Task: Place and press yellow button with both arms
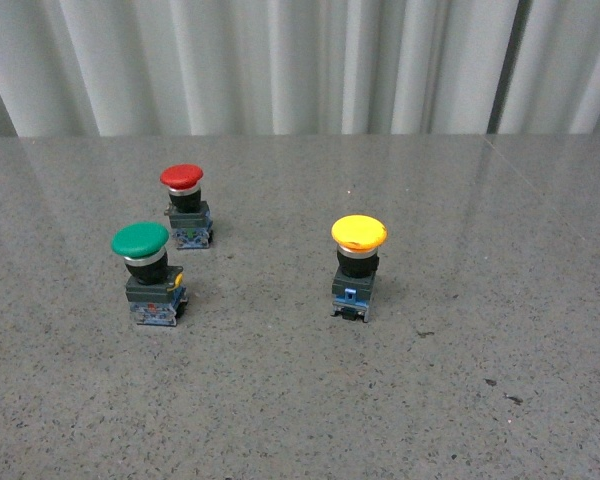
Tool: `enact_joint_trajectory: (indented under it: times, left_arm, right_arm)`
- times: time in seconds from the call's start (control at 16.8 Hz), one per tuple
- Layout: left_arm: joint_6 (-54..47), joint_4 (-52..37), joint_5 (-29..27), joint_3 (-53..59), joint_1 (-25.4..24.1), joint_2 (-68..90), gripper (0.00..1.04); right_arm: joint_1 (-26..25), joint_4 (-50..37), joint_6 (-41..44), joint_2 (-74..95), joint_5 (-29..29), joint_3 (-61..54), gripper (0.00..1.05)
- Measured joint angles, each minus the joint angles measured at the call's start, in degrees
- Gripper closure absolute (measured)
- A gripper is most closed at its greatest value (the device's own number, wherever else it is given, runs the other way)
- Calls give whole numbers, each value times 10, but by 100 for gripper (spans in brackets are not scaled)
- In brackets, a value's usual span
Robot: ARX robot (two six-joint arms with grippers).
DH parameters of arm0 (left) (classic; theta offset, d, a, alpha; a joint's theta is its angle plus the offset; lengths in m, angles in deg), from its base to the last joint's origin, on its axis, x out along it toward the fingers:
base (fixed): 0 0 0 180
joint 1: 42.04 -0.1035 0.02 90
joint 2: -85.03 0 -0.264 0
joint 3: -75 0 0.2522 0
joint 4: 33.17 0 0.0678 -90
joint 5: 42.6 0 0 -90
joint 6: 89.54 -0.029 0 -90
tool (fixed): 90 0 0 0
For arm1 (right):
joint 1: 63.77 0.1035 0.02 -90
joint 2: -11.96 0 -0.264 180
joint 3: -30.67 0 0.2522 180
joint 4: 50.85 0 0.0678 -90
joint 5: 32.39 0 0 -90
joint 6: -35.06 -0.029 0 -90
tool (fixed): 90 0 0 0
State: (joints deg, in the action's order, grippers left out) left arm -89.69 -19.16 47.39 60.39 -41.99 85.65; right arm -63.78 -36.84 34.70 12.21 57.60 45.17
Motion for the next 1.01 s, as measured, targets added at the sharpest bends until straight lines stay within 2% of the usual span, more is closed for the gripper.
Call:
enact_joint_trajectory:
  times: [0.12, 0.65, 1.01]
  left_arm:
    - [0, 0, 0, 0, 0, 0, 7]
    - [0, 0, 0, 0, 0, 0, 7]
    - [0, 0, 0, 0, 0, 0, 7]
  right_arm:
    - [0, 0, 0, 0, 0, 0, 59]
    - [0, 0, 0, 0, 0, 0, 5]
    - [0, 0, 0, 0, 0, 0, 6]
